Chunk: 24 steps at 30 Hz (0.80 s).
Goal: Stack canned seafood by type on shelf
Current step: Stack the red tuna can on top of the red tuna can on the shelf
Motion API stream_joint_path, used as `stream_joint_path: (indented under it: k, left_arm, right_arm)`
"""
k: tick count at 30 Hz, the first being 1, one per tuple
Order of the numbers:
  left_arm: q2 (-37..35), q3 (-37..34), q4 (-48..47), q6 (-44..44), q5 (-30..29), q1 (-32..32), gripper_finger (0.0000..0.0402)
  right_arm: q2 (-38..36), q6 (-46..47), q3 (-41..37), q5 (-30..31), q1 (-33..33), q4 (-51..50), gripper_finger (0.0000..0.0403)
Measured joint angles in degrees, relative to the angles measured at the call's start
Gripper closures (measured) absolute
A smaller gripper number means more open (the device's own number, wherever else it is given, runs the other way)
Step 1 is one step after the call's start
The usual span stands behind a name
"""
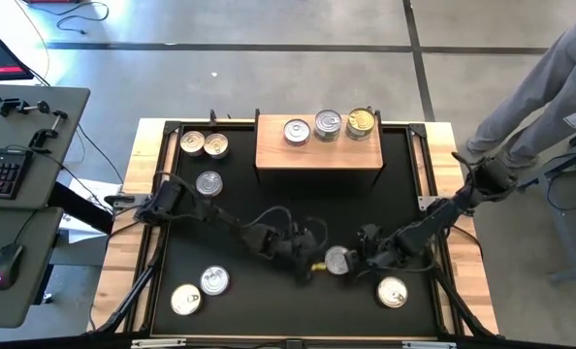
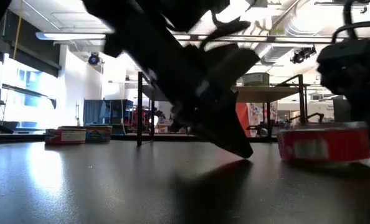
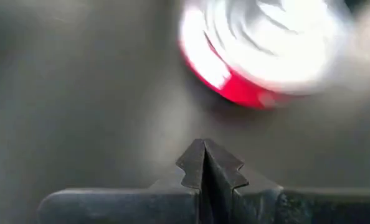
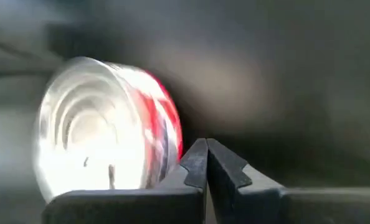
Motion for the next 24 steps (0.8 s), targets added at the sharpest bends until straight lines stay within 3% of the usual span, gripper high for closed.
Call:
stream_joint_path:
  k: [8,20,24]
  left_arm:
    - [0.00,0.00,3.15,-1.08,5.66,1.16,0.0401]
    - [0.53,0.02,7.21,-2.03,3.95,-1.35,0.0401]
    - [2.71,0.87,9.71,-2.44,7.12,-0.49,0.0401]
  right_arm:
    - [0.02,-6.42,0.00,-4.69,-4.55,4.26,0.0403]
    - [0.02,-7.03,0.02,-7.02,-4.40,5.42,0.0403]
    - [0.02,-6.55,0.00,-6.97,-4.42,5.82,0.0403]
